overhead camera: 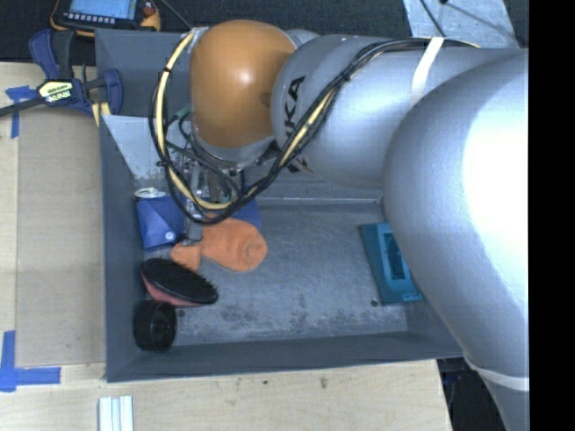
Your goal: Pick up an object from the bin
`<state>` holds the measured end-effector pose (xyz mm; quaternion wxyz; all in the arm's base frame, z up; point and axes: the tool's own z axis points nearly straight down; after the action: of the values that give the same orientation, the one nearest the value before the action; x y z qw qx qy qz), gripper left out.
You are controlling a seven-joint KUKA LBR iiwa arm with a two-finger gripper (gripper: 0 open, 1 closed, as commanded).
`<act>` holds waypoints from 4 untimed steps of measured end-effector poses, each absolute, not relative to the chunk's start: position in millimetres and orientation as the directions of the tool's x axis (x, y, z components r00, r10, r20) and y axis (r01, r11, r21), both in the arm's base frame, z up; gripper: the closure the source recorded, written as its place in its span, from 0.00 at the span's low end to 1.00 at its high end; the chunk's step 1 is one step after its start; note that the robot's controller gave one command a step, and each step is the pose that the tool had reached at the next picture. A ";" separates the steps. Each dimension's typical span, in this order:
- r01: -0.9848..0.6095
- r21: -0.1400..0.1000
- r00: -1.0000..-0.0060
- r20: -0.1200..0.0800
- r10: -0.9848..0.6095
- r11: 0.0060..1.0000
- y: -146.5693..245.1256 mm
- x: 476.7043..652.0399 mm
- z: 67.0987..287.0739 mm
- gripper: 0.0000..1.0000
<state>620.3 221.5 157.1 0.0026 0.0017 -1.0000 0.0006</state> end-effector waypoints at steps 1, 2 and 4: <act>0.000 0.001 -1.000 -0.002 0.000 1.000 220.8 622.0 162.7 0.00; -0.097 0.002 -0.995 -0.011 -0.097 0.995 220.7 607.4 135.6 0.00; -0.466 -0.002 -0.885 -0.005 -0.466 0.885 208.4 585.1 91.4 0.00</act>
Offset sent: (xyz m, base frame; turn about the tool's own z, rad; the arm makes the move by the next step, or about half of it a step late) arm -0.0490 -0.0016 -0.0859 -0.2782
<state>585.1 208.4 91.4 -0.0029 0.2402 -0.9707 0.0001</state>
